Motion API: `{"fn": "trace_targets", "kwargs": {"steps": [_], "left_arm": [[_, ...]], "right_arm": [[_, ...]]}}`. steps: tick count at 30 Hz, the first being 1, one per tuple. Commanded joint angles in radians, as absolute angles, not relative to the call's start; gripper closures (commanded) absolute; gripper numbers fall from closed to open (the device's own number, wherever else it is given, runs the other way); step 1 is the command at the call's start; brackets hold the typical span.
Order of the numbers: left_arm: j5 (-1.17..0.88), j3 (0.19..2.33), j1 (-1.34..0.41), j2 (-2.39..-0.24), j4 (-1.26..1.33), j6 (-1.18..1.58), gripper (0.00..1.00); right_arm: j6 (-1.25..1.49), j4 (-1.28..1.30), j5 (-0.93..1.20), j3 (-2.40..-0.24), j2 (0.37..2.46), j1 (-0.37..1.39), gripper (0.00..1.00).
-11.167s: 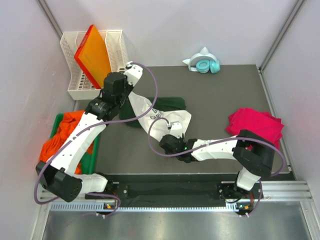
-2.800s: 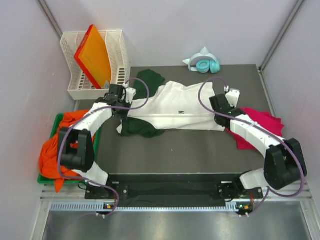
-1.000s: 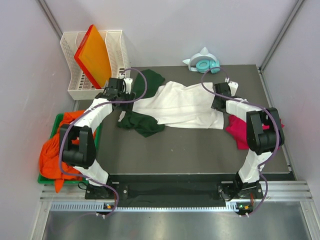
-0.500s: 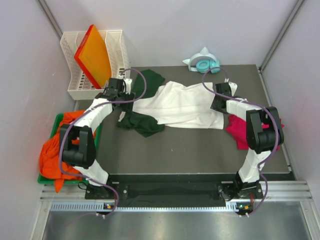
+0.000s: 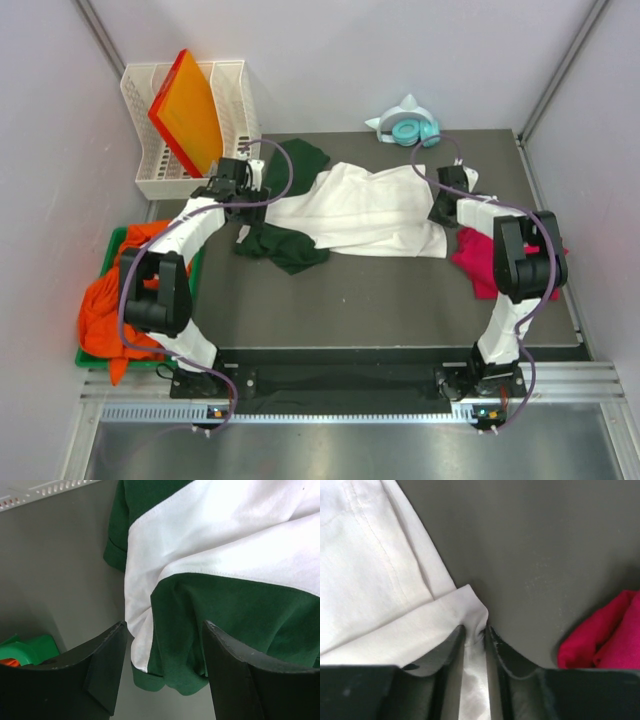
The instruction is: Fold and stack the t-shirts
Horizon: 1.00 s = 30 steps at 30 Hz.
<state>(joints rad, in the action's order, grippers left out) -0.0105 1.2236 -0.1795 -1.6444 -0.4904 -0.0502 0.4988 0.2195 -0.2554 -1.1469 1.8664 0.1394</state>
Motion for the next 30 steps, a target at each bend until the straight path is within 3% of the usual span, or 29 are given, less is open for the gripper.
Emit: {"fn": "trace_targets", "kwargs": {"steps": [1,5,9,19,25,30], "left_arm": [[-0.018,1.204,-0.176,-1.611,-0.477,-0.038,0.34],[-0.017,1.197,-0.176,-1.605,-0.474,-0.035,0.35],[-0.008,1.189,-0.176,-1.582,-0.471,-0.035,0.35],[0.245,1.147,-0.1,-1.549,-0.397,0.061,0.36],[0.02,1.166,-0.067,-1.575,-0.442,0.061,0.44],[-0.23,1.123,-0.071,-1.566,-0.459,0.058,0.41]], "right_arm": [[0.517,0.212,-0.216,-1.17,1.89,0.12,0.82],[0.52,0.212,-0.219,-1.161,1.869,0.12,1.0],[0.531,0.195,-0.245,-1.132,1.798,0.126,1.0],[0.471,0.264,-0.379,-1.16,1.634,0.169,1.0],[0.448,0.282,-0.402,-1.137,1.586,0.169,1.0],[0.443,0.287,-0.399,-1.127,1.585,0.17,1.0]]}}
